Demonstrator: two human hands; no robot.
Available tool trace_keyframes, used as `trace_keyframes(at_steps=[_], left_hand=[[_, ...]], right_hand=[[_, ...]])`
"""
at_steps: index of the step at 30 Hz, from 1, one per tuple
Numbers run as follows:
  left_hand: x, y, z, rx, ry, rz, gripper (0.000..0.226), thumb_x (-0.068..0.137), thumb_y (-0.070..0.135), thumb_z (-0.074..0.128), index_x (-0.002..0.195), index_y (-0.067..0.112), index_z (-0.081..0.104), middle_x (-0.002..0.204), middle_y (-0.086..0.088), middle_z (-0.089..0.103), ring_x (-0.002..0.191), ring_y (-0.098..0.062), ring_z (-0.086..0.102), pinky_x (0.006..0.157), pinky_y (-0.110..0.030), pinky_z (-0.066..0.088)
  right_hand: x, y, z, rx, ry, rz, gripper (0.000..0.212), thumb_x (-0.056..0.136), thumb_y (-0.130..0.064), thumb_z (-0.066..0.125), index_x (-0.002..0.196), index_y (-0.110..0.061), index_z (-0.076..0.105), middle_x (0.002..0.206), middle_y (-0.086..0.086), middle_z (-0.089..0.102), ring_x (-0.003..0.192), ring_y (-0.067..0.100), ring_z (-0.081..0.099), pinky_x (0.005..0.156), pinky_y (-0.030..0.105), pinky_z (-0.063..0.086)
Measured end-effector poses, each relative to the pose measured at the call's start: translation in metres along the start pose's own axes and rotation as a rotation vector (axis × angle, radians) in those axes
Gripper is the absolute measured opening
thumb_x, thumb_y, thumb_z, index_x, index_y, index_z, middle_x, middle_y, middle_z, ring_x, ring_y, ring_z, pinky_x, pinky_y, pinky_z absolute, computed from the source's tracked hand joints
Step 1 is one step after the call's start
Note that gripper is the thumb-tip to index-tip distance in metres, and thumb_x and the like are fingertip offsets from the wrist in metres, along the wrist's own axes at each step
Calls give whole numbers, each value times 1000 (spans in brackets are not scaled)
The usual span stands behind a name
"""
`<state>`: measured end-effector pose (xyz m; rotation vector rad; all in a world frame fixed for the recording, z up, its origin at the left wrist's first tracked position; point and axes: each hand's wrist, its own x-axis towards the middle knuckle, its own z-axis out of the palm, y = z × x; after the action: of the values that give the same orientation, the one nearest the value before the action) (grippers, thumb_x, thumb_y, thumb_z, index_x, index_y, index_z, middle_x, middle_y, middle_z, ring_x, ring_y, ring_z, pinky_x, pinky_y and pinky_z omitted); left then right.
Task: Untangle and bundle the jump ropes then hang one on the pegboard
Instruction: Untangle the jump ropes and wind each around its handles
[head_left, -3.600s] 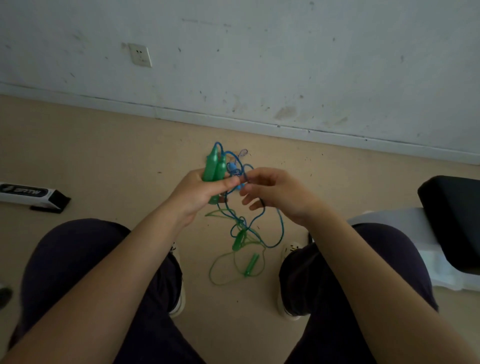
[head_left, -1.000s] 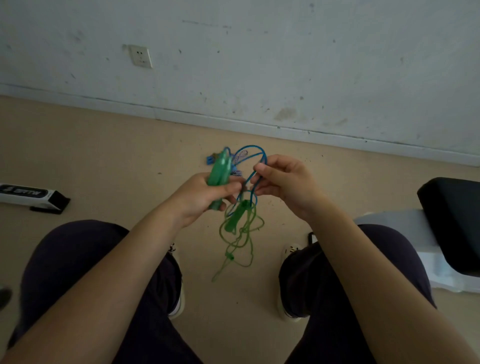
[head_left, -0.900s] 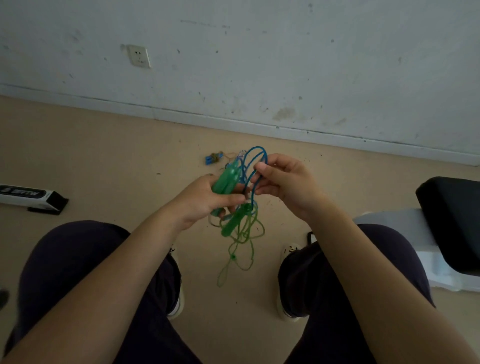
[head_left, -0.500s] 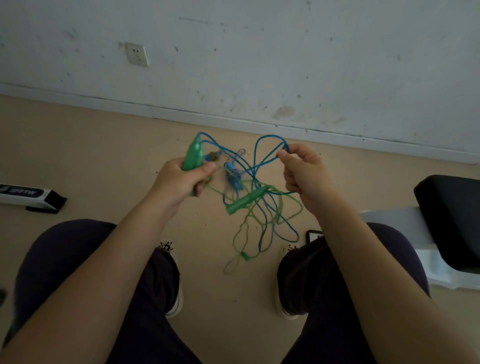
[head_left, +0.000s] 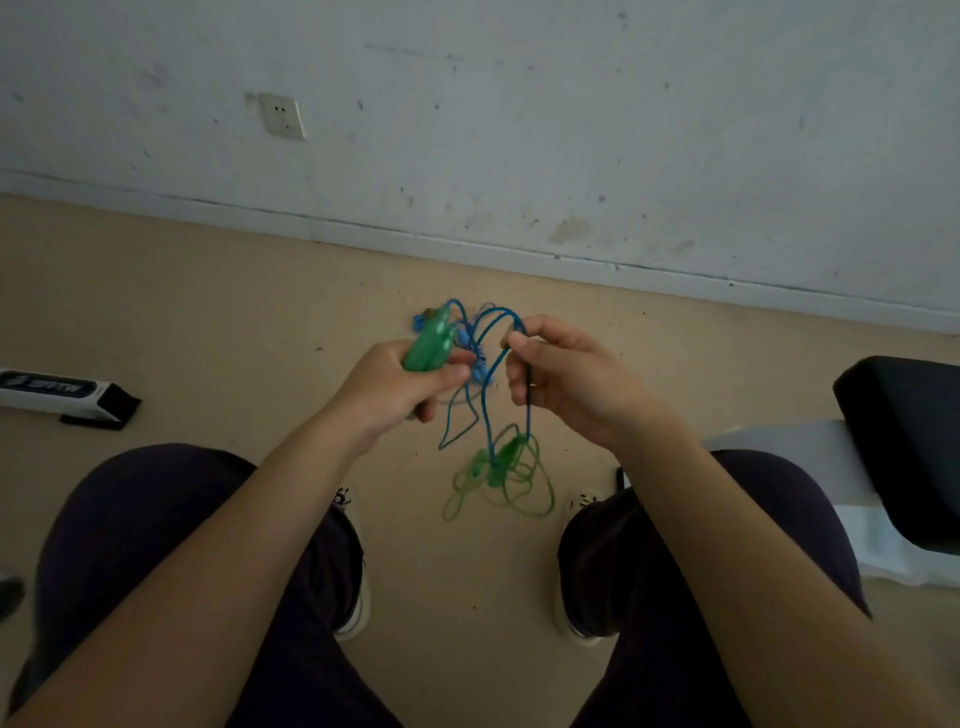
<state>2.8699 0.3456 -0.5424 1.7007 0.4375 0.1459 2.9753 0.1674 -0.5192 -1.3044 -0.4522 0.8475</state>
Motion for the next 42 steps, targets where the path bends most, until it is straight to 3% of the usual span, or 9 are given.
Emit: trace_keyframes(at_steps=[7, 10, 15, 19, 24, 31, 35, 39, 42], left_hand=[[-2, -2, 13, -120, -350, -19, 13, 85, 28, 74, 88, 20, 64, 53, -1, 55, 46, -12, 50, 54, -25, 48], [-2, -3, 15, -151, -437, -8, 10, 87, 24, 71, 96, 22, 69, 77, -2, 72, 47, -11, 49, 57, -30, 49], [1, -2, 12, -109, -304, -56, 15, 80, 30, 75, 85, 16, 72, 76, -3, 68, 45, -14, 48, 54, -31, 41], [2, -5, 6, 29, -288, -77, 10, 88, 25, 75, 87, 15, 76, 80, -3, 75, 45, -11, 50, 47, -22, 43], [5, -13, 2, 426, -136, -101, 19, 86, 31, 77, 83, 14, 69, 64, -2, 64, 51, -12, 56, 52, -25, 45], [3, 0, 3, -88, -19, -40, 11, 86, 10, 75, 94, 4, 71, 73, 4, 74, 65, -6, 66, 57, -19, 53], [-1, 8, 2, -361, -47, -18, 17, 81, 14, 70, 93, 2, 70, 80, -6, 72, 72, -14, 69, 63, -25, 56], [-1, 10, -1, -492, -75, 23, 18, 81, 21, 66, 92, 6, 68, 78, -3, 70, 74, -15, 69, 65, -26, 57], [2, 9, -7, -510, -60, 64, 17, 85, 22, 64, 92, 6, 66, 83, -6, 67, 78, -15, 68, 67, -25, 56]], right_hand=[[2, -2, 4, 250, -64, -41, 7, 91, -14, 54, 95, -8, 53, 79, 11, 64, 72, 24, 68, 74, 34, 58], [3, -1, 3, 242, -39, -54, 3, 94, -12, 53, 94, -9, 54, 80, 12, 63, 76, 25, 68, 75, 34, 58], [6, -3, -5, -138, 234, -147, 11, 95, -7, 59, 86, -11, 62, 73, 7, 61, 61, 14, 57, 60, 28, 48], [5, -3, -11, -122, 374, -174, 8, 96, -4, 59, 89, -7, 61, 68, 8, 56, 49, 14, 53, 45, 25, 44], [6, -4, -13, -42, 458, -187, 9, 99, -7, 55, 91, -8, 59, 68, 9, 61, 52, 18, 61, 50, 26, 52], [7, 5, -5, -211, 174, 75, 22, 100, -28, 55, 101, -8, 64, 94, 16, 70, 85, 27, 70, 82, 38, 59], [6, 17, 0, -515, -94, 94, 47, 84, -41, 72, 123, -16, 64, 118, -1, 70, 112, 12, 65, 103, 35, 49], [4, 23, 7, -600, -229, 117, 27, 82, -25, 79, 107, -22, 69, 96, -3, 73, 95, 12, 68, 98, 42, 52], [3, 24, 7, -724, -261, 122, 17, 83, -31, 78, 98, -32, 72, 72, -7, 64, 73, 11, 61, 79, 43, 50]])
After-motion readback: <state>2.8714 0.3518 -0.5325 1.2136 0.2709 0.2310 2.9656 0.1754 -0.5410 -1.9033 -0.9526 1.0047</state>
